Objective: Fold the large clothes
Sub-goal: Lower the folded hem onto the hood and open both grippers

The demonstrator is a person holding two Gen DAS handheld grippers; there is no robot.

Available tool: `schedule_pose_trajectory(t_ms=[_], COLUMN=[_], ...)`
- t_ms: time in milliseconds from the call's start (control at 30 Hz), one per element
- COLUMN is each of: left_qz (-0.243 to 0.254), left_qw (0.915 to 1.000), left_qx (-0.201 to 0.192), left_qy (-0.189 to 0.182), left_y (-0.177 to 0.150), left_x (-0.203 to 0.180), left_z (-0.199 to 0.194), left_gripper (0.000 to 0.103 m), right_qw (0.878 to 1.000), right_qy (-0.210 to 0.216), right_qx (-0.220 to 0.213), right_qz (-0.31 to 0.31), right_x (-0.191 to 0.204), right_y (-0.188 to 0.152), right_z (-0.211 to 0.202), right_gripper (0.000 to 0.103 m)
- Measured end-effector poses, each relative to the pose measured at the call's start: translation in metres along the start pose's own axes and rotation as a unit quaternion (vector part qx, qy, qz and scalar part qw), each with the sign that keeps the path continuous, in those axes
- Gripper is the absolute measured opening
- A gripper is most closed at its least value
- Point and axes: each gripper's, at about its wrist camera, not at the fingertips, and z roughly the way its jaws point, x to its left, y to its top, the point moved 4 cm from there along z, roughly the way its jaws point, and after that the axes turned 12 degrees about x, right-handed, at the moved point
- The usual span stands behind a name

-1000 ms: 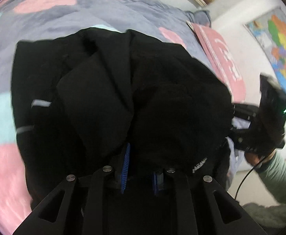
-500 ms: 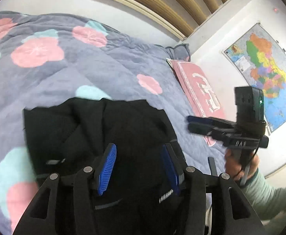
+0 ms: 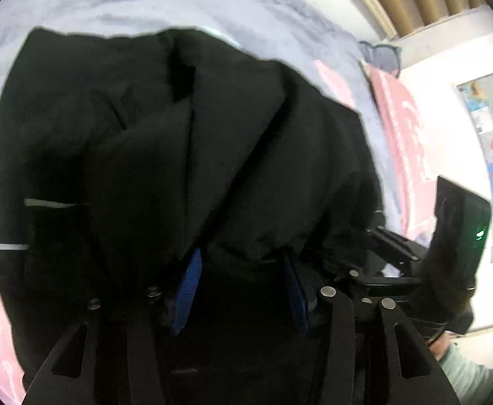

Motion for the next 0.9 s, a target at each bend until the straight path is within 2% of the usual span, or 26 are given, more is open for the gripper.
schedule_pose_trajectory(t_ms=[67,167,267,367,400,467,567,600,633,700,900], left_qz=[0.022,0.062,0.093,0.119,0.126,0.124,0.088,0.073,0.066,0.06,0.115], left_qw=[0.9997,0.9972,0.9944,0.991,0.9902,0.9912,0.9955,0.9967,0.9973,0.9981,0.9916], left_qx=[-0.008,-0.028,-0.05,-0.057,-0.056,-0.045,-0.012,-0.001,0.002,-0.003,-0.053], left_qy=[0.011,0.033,0.011,-0.021,-0.025,-0.009,0.032,0.035,0.034,0.013,0.027], left_y=[-0.006,-0.024,-0.042,-0.054,-0.057,-0.058,-0.056,-0.059,-0.059,-0.061,-0.084], left_x=[-0.009,-0.03,-0.052,-0.069,-0.072,-0.067,-0.035,-0.023,-0.018,-0.004,-0.007], left_z=[-0.017,-0.051,-0.078,-0.085,-0.082,-0.067,-0.027,-0.012,-0.003,0.012,0.008], left_gripper=[0.05,0.05,0.05,0.05,0.05,0.05,0.05,0.05,0.05,0.05,0.05], right_qw=[1.0,0.999,0.997,0.995,0.995,0.996,0.999,1.0,1.0,1.0,0.999], right_qy=[0.001,0.0,0.003,0.019,0.015,0.002,-0.023,-0.013,-0.003,-0.003,-0.028], right_qx=[-0.012,-0.051,-0.079,-0.097,-0.092,-0.078,-0.023,0.01,0.025,0.018,-0.027], right_qz=[-0.006,-0.018,-0.024,-0.032,-0.033,-0.031,-0.011,0.001,0.01,0.016,0.002], right_x=[0.003,0.009,0.022,0.034,0.037,0.042,0.028,0.022,0.017,0.016,0.03], right_y=[-0.007,-0.017,-0.025,-0.029,-0.029,-0.039,-0.043,-0.048,-0.051,-0.054,-0.063], right_z=[-0.021,-0.069,-0.099,-0.109,-0.104,-0.084,-0.035,-0.011,0.004,0.014,0.01], right_gripper=[0.062,0.062,0.062,0.062,0.062,0.062,0.056,0.056,0.055,0.055,0.058])
